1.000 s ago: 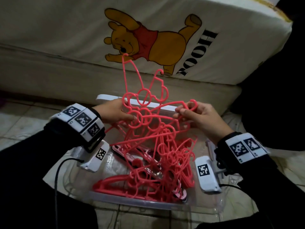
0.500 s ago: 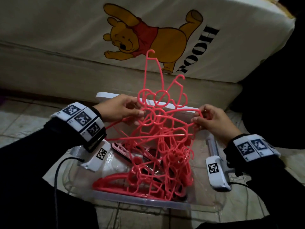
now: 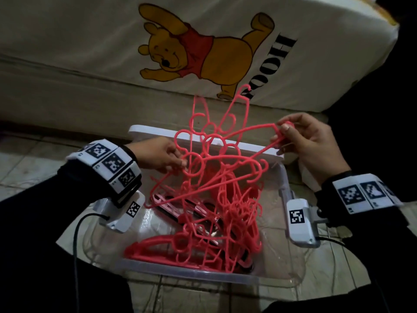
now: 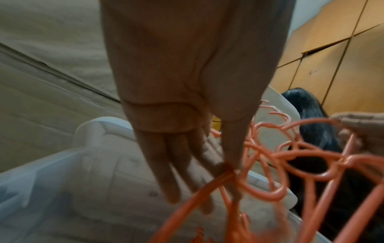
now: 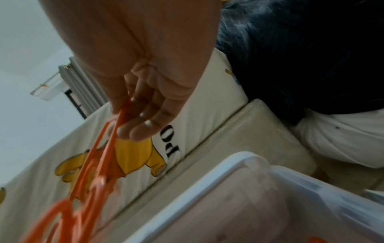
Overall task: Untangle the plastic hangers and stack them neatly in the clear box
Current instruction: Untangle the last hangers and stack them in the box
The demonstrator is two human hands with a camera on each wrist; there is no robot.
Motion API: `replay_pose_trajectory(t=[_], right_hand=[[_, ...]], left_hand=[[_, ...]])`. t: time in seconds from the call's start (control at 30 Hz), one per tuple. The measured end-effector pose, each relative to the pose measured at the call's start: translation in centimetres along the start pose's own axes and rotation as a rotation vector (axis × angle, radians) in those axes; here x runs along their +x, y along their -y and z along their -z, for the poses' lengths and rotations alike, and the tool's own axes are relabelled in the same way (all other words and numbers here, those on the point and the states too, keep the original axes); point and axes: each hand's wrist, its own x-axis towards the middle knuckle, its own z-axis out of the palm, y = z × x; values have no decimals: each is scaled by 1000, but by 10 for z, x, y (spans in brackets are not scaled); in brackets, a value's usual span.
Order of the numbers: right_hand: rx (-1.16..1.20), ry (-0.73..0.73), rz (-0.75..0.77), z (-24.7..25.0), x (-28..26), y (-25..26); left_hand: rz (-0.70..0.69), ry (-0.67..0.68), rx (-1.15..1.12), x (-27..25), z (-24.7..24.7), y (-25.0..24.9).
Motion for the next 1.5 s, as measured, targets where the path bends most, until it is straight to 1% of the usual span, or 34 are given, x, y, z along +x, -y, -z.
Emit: replay_pose_trajectory(t=[0.03,0.1,0.17,0.27,0.37,0.43,0.5,0.57,0.67,0.77,0.83,0.9,0.97,1.03,1.1,1.17,1.23,1.3,1.37,1.4,1.47,1.5], right_hand=[[3,-8,34,0,1,4],[-14,-18,96,0,5,9],[-46,1,119,-3,8,9],[-133,55,52,-9,11,-6],[-302,98,-37,-16,10,-29],[-398,109,-77,-19,9,-42],[-443,128,-99,-22,8,-47],[-352,125,-98,-26,8,-44],[-5,95,-116,-35,8,-25],[317,74,-114,-38,6,-3],[370,104,-66,-39,5,7],[347,138,-15,-41,3,14],[287,158,9,-43,2,15],[177,162,-2,-43,2,9],[27,148,-61,-42,3,-2],[-207,184,-143,-38,2,-16],[-480,316,-204,-36,-3,-28],[-667,487,-236,-39,-11,-36],[-754,627,-239,-45,-21,-39],[-763,678,-218,-48,-25,-40],[-699,716,-142,-56,-31,-39],[-633,689,-102,-59,-32,-37]], left_hand=[[-49,2,-2,-1,0,-2],[-144,-1,73,-4,-3,-7],[-167,4,166,-5,-7,-9],[-110,3,313,-4,-11,-3],[-25,-35,498,-4,-15,4],[10,-44,543,-4,-18,8],[21,-32,556,-4,-21,9],[8,-43,543,-5,-24,7],[-37,-112,525,-6,-24,3],[-80,-119,363,-6,-26,-2],[-113,-81,192,-6,-29,-6],[-112,-47,53,-6,-31,-9],[-85,-32,21,-4,-32,-7],[-27,-35,65,-3,-31,-3],[20,-47,122,-1,-29,3],[32,-76,208,2,-26,8],[34,-92,257,4,-22,13],[8,-111,251,5,-21,17],[-27,-129,207,7,-21,19],[-36,-133,173,7,-21,18],[-41,-109,56,7,-21,14],[-48,-73,-25,6,-21,11]])
